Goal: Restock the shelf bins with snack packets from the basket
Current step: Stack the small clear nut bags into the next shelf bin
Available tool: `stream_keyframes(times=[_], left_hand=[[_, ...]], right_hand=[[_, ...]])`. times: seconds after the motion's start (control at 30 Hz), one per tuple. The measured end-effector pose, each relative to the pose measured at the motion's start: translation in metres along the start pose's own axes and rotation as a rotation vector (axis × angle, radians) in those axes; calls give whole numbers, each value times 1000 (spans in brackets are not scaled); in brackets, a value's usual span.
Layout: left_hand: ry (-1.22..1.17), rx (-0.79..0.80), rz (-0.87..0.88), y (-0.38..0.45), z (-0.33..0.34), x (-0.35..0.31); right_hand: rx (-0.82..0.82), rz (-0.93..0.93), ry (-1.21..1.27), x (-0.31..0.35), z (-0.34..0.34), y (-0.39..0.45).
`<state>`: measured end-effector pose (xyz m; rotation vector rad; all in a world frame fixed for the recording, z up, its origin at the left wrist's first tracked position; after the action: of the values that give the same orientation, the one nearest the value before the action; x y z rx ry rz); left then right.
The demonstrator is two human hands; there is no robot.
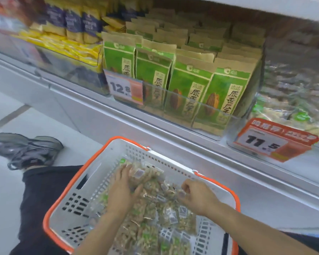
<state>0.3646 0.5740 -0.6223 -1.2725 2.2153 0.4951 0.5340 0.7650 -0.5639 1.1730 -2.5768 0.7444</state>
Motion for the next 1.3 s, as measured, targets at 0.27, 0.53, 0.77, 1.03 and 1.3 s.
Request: stream_keyframes(times=[0.27,0.53,0.77,1.03,1.3], left_hand=[[-118,169,-69,2,7,7],[-355,375,-242,-27,11,35],[-175,390,-303,-27,10,14],[-231,249,-458,-38,13,-8],[-1103,311,-780,-30,-52,-44]], right_hand=[[-51,162,88,-5,67,49],[-211,324,94,12,98,53],[-241,220,275,5,73,25],[-231,81,421,25,31,-19],[-336,-476,226,55,-54,-33]])
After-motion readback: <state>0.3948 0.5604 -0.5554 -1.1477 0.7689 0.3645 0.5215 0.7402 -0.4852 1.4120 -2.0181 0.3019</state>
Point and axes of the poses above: each hand's wrist, its own y-axis towards the middle knuckle, its own z-axis out of the palm, x = y × z, the point moved 1 cm from there along y, towards the middle knuckle, and after that the axes turned 11 degrees about -x, right-handed, at the moved point
